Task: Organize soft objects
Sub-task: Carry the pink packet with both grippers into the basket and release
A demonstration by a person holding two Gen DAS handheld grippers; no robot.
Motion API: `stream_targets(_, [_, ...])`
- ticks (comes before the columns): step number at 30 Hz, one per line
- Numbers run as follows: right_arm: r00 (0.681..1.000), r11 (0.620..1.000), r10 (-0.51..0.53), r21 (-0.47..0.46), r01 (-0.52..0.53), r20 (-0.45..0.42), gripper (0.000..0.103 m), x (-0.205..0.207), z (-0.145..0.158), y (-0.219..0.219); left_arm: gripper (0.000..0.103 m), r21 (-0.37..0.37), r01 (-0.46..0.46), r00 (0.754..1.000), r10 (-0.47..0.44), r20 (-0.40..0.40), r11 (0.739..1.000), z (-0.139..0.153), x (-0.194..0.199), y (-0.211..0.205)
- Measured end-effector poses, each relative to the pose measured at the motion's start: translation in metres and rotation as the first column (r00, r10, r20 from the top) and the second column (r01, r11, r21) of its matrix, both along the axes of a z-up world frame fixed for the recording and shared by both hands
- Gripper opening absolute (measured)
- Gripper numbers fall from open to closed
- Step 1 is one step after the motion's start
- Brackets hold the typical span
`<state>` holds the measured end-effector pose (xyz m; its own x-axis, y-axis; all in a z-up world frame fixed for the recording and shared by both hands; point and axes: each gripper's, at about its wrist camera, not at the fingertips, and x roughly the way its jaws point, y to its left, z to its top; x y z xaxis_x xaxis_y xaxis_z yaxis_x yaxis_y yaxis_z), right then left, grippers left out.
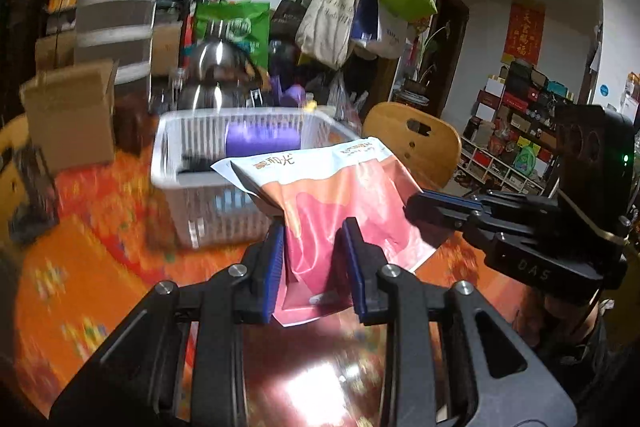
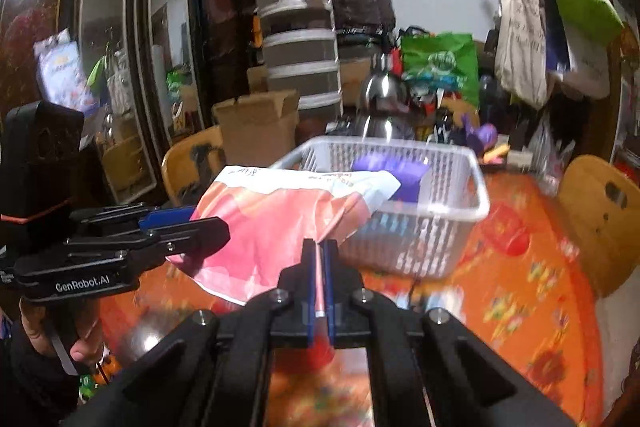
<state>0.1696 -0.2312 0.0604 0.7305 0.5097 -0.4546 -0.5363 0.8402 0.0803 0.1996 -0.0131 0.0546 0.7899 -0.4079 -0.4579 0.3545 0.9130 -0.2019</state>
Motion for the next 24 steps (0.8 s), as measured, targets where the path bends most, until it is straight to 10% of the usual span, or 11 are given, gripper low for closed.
stream_targets(10, [0.999, 0.999, -0.049, -0.016, 0.05, 0.022, 0.003, 0.105, 0.049, 0.007, 0.026, 0.048, -0.011, 1.0, 0.011, -0.006, 0.999, 0.066, 0.122, -0.005])
stream_targets(21, [0.997, 0.997, -0.058, -0.047, 0.055, -0.046, 0.003, 0.177, 0.019, 0.016, 0.026, 0.065, -0.05, 0.994, 0.056, -0.098, 0.997, 0.027, 0.206, -0.004])
stream_targets(24, [0.996, 0.996, -0.074, -0.052, 0.071, -0.055, 0.005, 0.186, 0.013, 0.016, 0.041, 0.086, -0.098, 0.99, 0.106, -0.093, 0.991, 0.017, 0.217, 0.0])
